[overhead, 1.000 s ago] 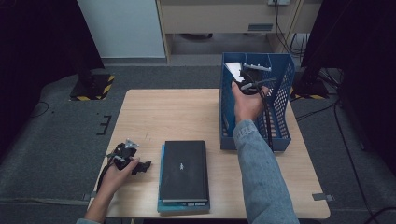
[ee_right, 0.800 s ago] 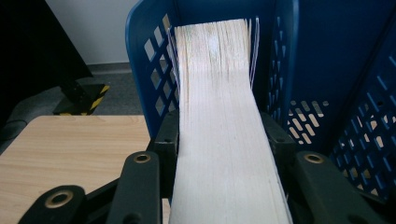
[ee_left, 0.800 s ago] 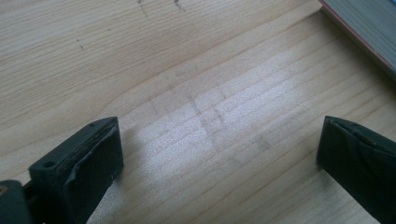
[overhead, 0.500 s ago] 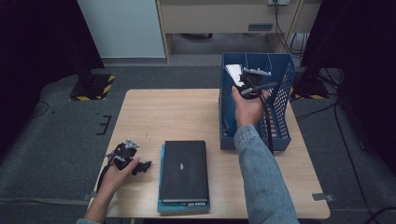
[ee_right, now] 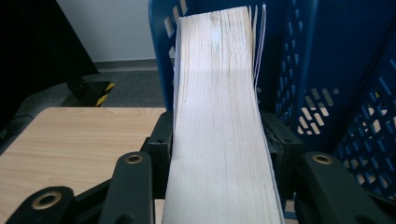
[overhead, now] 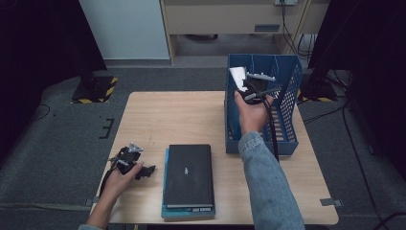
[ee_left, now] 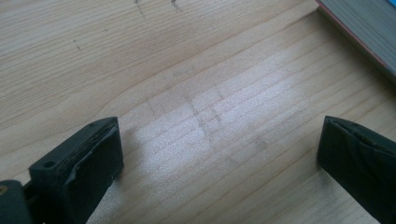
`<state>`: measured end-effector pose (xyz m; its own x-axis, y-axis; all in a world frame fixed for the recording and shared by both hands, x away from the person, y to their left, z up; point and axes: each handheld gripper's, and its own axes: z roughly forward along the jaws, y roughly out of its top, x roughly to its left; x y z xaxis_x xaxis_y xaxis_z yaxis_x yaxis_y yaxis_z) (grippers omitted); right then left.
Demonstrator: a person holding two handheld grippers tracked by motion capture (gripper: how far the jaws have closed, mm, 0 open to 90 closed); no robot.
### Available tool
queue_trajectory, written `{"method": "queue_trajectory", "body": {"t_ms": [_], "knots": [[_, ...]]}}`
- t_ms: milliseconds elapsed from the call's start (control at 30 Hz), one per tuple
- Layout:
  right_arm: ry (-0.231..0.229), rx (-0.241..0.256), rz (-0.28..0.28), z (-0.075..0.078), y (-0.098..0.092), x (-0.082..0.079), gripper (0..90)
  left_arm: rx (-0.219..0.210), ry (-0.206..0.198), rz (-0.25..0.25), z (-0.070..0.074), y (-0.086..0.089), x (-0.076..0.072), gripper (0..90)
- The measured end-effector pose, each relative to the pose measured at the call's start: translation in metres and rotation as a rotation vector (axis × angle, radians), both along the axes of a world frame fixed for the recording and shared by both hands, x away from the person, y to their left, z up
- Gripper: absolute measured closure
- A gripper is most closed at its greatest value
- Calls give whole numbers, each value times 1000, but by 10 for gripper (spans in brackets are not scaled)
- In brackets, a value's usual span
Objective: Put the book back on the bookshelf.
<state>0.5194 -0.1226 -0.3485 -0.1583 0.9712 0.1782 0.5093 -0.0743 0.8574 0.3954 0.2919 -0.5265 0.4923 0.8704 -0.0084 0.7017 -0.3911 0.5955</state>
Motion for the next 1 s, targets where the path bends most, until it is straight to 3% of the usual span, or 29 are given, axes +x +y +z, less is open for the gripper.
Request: {"method": "queue_trajectory", "body": {"t_ms": [200,733,1000], "knots": [[12,24,17,0,6,-2,502,8,1,-7,0,0,0,0],[23,5,49,5,17,-10,479,8,-1,-11,0,-2,1,0],[24,18,66,6,16,-13,460,9,0,-12,0,-2,1,0]]}}
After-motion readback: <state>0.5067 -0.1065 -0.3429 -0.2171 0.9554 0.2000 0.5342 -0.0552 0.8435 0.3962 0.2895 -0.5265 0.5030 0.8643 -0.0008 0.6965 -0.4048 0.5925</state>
